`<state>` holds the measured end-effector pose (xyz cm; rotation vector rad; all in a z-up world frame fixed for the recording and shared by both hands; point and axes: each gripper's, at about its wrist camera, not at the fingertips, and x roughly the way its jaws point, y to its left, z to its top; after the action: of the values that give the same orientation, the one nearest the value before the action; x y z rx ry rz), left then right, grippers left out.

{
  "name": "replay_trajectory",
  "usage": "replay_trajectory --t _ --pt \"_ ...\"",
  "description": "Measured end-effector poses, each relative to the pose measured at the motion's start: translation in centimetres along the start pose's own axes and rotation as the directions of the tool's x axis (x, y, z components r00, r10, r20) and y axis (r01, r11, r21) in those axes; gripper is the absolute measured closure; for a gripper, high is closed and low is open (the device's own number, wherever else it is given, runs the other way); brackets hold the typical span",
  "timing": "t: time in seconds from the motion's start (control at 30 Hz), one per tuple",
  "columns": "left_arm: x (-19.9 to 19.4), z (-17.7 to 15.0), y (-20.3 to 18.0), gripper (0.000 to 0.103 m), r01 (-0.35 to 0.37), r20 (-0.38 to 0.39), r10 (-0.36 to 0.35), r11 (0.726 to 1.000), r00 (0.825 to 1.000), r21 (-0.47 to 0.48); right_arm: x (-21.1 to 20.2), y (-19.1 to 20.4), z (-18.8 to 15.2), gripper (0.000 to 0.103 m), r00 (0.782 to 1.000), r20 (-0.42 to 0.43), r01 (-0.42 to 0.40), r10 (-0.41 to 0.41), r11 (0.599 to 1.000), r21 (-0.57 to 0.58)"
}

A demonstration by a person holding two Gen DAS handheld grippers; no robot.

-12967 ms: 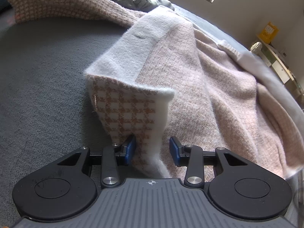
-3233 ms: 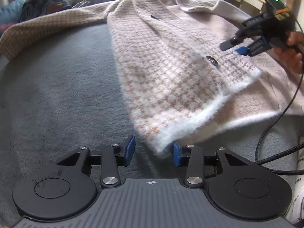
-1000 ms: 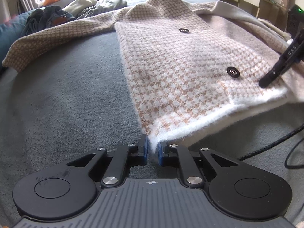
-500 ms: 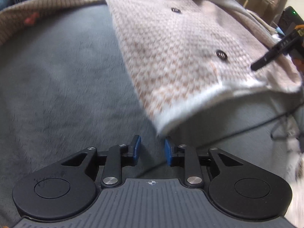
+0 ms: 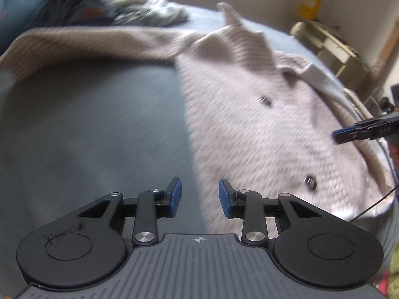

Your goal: Fold clothes

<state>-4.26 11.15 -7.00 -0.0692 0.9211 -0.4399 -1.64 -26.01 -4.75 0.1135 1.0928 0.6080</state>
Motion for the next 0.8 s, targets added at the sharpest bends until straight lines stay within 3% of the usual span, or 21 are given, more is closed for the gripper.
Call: replay_trajectory --t 0.2,0.3,0.43,0.57,0.7,0.8 --pt "5.1 2.8 -2.9 0.070 0.041 0.024 -0.043 0.996 0.999 0.080 1.5 0.6 2.6 0.071 0.991 0.027 0.131 -0.129 0.985 -0.116" --pt "7.5 3.8 -3.3 0.070 0.043 0.021 -0.045 0.996 0.999 0.081 1.9 -0.5 4.6 0.071 0.971 0.077 0.235 -0.225 0.960 -0.153" --pt "9.7 4.3 -3.5 0.070 0.041 0.018 -0.043 0.996 0.999 0.074 3.2 -3.7 7.8 0.071 0.940 0.152 0.326 -0.307 0.937 -0.122" --pt "10.7 4.1 -3.4 0.070 0.037 0.023 -0.039 0.997 0.999 0.067 5.9 -6.9 9.9 0.071 0.909 0.158 0.404 -0.387 0.909 -0.102" --pt "11.0 3.9 -3.4 0.069 0.031 0.036 -0.034 0.996 0.999 0.082 9.4 -9.9 10.7 0.073 0.897 0.134 0.433 -0.422 0.899 -0.062" --pt "11.2 3.8 -3.5 0.069 0.029 0.038 -0.032 0.996 0.999 0.081 10.9 -11.1 11.5 0.073 0.882 0.191 0.447 -0.430 0.893 -0.050"
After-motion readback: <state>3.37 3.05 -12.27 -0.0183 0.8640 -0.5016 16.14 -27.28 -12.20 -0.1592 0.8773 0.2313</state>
